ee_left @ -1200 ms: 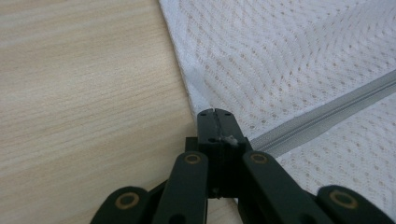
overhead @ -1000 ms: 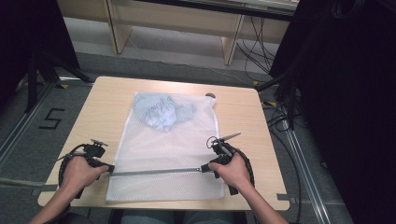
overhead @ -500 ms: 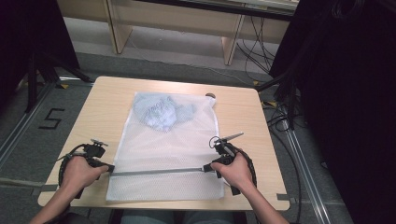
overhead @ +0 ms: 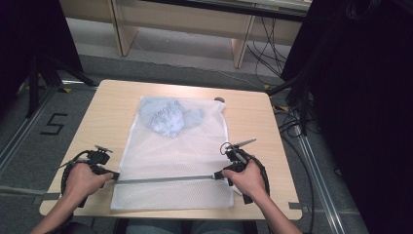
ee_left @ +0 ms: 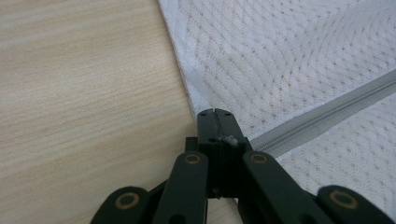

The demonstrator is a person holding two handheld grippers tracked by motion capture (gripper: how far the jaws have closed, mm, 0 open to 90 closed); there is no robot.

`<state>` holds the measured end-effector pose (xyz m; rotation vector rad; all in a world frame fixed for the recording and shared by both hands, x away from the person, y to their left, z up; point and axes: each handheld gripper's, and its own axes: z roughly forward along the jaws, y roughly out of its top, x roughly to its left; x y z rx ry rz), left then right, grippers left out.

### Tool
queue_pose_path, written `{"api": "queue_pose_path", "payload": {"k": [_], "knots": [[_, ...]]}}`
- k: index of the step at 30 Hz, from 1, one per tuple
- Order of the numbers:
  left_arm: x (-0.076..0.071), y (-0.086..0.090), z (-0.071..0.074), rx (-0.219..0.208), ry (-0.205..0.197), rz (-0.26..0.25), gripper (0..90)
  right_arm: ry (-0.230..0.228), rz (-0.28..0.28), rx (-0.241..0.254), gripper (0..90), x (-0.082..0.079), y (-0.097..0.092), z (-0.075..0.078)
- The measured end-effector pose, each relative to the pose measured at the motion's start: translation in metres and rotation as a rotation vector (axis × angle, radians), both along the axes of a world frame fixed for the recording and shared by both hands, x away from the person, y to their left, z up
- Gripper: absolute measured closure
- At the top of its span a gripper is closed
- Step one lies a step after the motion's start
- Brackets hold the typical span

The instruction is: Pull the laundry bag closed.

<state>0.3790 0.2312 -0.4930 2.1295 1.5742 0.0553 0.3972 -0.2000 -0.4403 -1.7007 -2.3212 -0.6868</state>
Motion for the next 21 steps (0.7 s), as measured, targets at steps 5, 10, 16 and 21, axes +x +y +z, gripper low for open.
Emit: {"api": "queue_pose_path", "payload": {"k": [5,10,16,21], "knots": [[-0.0002,-0.0003,0.0,-0.001,0.001,0.003,89.9,-0.008,-0.006,-0.006,86.7,-0.0003,-0.0027,0.0004],[-0.0001,0.0,0.0,0.0,0.0,0.001,89.9,-0.006,-0.013,-0.006,86.7,-0.0003,-0.004,0.0003],[-0.0002,-0.0002,0.0,-0.001,0.002,0.003,89.9,-0.004,-0.022,-0.012,86.5,-0.0008,-0.0056,0.0004],[-0.0002,-0.0003,0.0,-0.001,0.001,0.003,89.8,0.001,-0.025,-0.009,86.6,-0.0015,-0.007,0.0013]]}}
